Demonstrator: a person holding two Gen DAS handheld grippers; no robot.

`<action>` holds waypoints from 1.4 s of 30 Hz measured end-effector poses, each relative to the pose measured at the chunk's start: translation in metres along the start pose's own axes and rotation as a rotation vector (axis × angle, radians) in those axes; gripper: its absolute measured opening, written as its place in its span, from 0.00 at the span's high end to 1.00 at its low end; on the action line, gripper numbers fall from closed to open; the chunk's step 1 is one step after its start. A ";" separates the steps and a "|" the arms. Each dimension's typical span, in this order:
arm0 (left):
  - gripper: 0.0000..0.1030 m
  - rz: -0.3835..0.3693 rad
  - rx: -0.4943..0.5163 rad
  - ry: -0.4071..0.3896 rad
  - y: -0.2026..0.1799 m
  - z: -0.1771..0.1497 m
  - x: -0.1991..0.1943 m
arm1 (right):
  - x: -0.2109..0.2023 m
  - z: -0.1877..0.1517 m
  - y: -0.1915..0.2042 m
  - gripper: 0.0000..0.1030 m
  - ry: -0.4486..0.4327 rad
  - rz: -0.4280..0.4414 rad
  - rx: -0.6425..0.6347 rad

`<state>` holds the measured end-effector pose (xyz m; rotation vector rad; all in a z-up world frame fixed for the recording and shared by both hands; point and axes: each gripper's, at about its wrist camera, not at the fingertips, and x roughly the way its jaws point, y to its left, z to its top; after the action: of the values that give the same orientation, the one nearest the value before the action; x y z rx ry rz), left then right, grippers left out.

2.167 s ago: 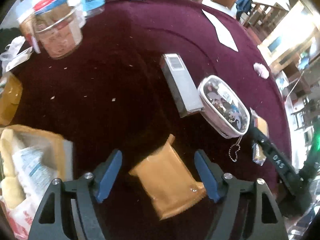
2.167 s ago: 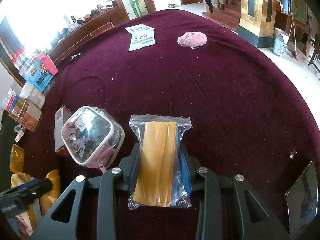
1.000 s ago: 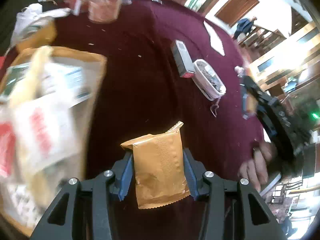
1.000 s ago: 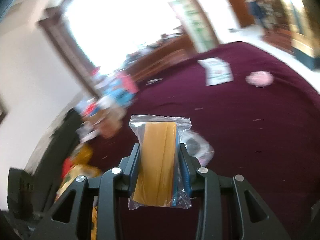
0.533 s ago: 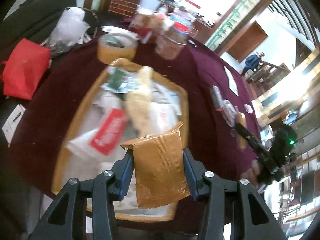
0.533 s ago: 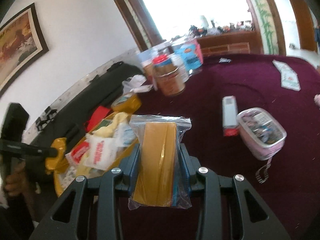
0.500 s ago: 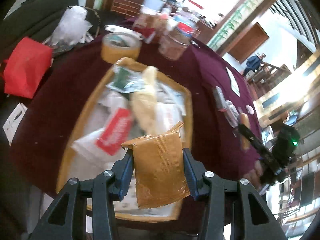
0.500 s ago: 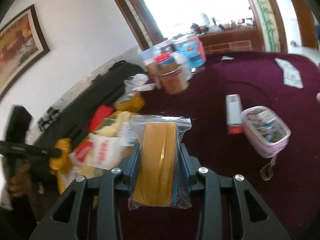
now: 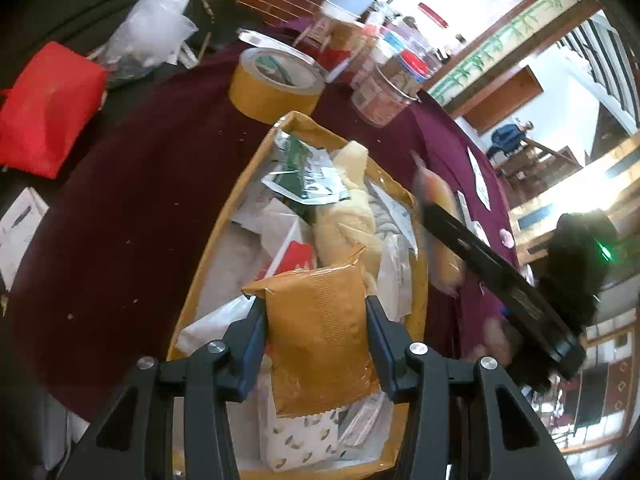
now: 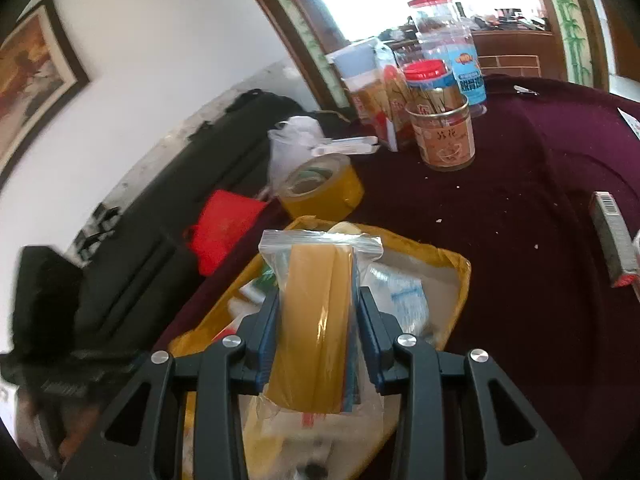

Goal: Organize soft objects
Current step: 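Carry the yellow-blue pack and orange packet over the tray with both tools, then open both tools to drop the yellow-blue pack and orange packet into the tray, then grasp the clear cartoon pouch with the right tool while the left tool grasps the white barcode box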

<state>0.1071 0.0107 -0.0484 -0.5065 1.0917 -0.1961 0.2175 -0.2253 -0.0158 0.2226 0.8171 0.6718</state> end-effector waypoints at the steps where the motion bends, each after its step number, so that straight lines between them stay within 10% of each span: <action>1: 0.52 0.001 0.008 0.002 -0.001 0.001 0.002 | 0.005 -0.001 -0.001 0.65 -0.004 -0.012 -0.003; 19: 0.35 -0.039 0.005 -0.049 -0.012 -0.002 -0.003 | 0.001 -0.008 -0.018 0.26 -0.097 0.048 0.053; 34: 0.24 -0.079 0.104 -0.062 -0.081 -0.035 -0.002 | -0.080 -0.001 -0.058 0.25 -0.091 0.069 0.097; 42: 0.23 -0.069 0.169 -0.023 -0.137 -0.037 0.018 | -0.128 0.035 -0.191 0.25 -0.029 -0.264 0.115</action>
<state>0.0951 -0.1263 -0.0098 -0.3941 1.0255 -0.3397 0.2693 -0.4509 0.0023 0.2234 0.8402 0.3731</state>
